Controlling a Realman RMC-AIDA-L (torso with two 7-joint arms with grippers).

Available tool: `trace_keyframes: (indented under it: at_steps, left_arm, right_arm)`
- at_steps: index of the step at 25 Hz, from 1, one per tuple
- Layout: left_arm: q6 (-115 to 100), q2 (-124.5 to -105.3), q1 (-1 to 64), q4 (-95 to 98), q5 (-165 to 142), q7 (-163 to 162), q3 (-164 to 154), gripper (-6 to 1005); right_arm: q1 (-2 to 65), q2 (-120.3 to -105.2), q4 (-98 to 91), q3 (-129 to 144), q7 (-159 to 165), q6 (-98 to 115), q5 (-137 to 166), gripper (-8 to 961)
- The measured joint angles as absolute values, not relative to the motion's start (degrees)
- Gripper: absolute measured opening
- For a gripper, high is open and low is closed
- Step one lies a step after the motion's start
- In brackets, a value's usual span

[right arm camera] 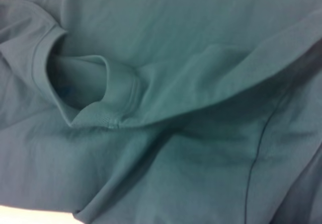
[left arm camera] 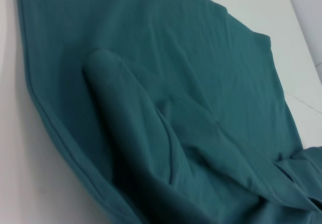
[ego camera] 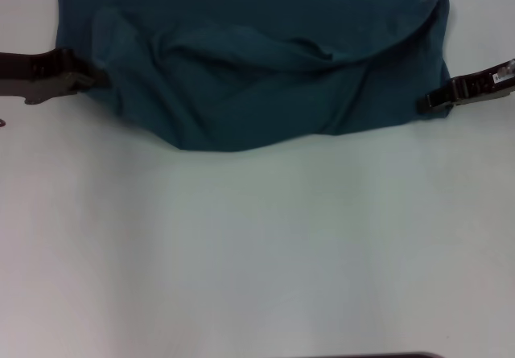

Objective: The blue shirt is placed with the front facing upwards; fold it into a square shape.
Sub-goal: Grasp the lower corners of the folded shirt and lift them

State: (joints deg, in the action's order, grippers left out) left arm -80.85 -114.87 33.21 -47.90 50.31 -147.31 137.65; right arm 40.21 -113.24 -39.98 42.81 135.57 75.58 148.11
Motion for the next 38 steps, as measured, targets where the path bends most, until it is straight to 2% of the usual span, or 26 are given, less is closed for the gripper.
trace_keyframes:
  at_steps: [4,14,20,24,31,38]
  left_arm:
    - [-80.90,-114.87,33.24,-47.90,50.27,-147.42,137.63,34]
    - [-82.26,-114.63,33.13,-47.90,50.13,-147.56,137.84,34]
    - [-87.65,-112.58,32.92,-47.86,48.07,-147.76,137.45,33]
    - [-92.94,-111.62,32.81,-48.06,45.34,-147.80,137.53,33]
    - [-102.06,-111.52,31.88,-49.68,41.66,-147.07,137.59,33]
    - [-111.31,-112.26,29.65,-52.24,38.97,-144.27,138.06,33]
  right_arm:
    - [40.09,-113.02,-40.10,42.54,135.70,75.96,148.15,536]
    - [39.90,-112.78,-43.36,42.41,136.08,80.80,148.19,72]
    - [38.89,-111.88,-49.17,42.78,138.70,89.36,149.82,49]
    - [38.22,-111.79,-51.60,42.88,139.74,95.22,153.88,49]
    - [37.82,-112.64,-51.62,43.33,139.20,102.41,158.68,50]
    - [37.59,-113.27,-51.73,43.79,137.65,107.69,159.57,51]
